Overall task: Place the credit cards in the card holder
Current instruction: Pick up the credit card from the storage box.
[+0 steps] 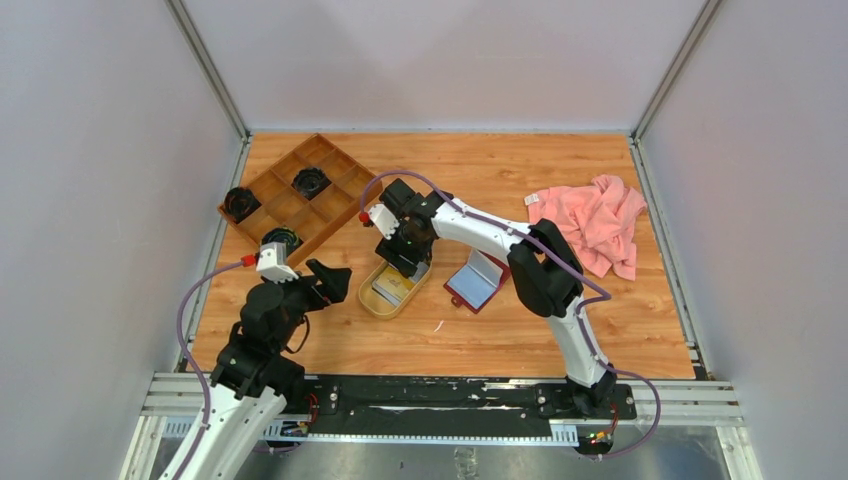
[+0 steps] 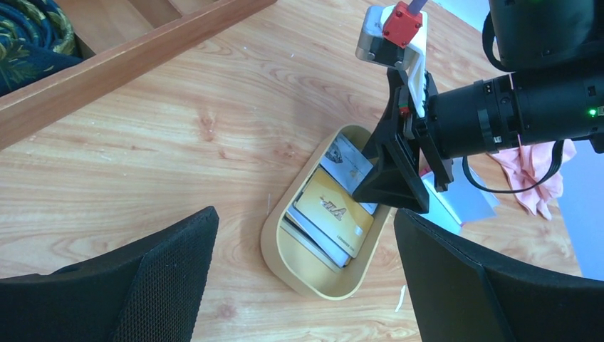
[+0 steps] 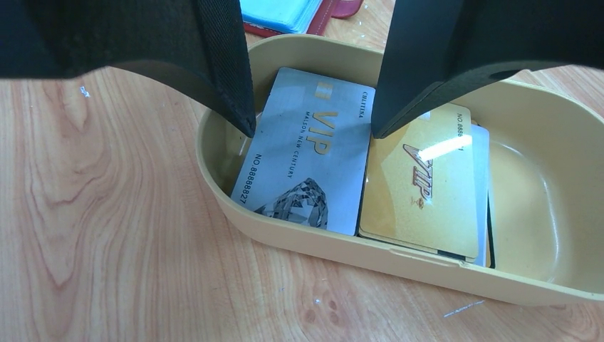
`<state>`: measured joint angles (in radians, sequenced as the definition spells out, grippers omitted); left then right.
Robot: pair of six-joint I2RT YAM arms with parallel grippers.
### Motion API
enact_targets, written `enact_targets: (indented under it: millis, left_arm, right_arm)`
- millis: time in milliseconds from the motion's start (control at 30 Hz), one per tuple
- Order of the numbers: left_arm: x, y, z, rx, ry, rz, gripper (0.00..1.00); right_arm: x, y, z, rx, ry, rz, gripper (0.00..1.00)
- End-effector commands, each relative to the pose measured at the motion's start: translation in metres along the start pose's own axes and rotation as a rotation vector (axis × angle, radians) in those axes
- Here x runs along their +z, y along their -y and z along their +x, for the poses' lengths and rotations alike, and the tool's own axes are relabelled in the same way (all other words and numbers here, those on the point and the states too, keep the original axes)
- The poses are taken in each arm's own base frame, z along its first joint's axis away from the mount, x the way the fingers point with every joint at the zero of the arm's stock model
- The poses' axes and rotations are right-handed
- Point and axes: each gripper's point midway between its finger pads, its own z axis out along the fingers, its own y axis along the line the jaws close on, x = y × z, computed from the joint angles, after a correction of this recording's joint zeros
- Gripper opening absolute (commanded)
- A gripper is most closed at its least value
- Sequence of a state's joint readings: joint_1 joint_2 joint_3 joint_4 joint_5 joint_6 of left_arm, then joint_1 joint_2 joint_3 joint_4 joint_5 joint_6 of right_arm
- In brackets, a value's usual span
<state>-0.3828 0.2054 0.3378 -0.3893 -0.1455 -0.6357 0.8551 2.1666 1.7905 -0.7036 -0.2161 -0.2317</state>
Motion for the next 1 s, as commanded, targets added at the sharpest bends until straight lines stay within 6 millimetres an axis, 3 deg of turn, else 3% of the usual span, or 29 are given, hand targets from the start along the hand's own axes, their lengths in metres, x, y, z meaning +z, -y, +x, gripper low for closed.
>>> enact_targets:
  millis: [0,300,567,733,833,967]
  left_arm:
    - [0.002,0.006,0.000,-0.024,0.009,0.033,0.98]
    - [0.003,0.008,0.003,-0.045,0.000,0.051,0.98]
    - [0.004,0.010,0.005,-0.056,-0.005,0.061,0.98]
    - [0.005,0.014,0.009,-0.083,-0.012,0.085,0.97]
    - [0.007,0.019,0.011,-0.115,-0.018,0.110,0.97]
    - [0.011,0.027,0.016,-0.179,-0.031,0.150,0.95]
  right_arm:
    - [0.008,-0.005,0.006,0.001,-0.037,-0.018,0.64]
    - [0.009,-0.013,0.007,0.003,-0.036,-0.060,0.70]
    - [0.019,-0.004,0.016,-0.006,-0.072,-0.025,0.67]
    - [0.016,-0.003,0.014,-0.012,-0.066,-0.020,0.60]
    - [0.006,-0.004,0.006,-0.018,-0.034,-0.028,0.51]
    - [-0.006,-0.006,-0.002,-0.016,0.006,-0.053,0.47]
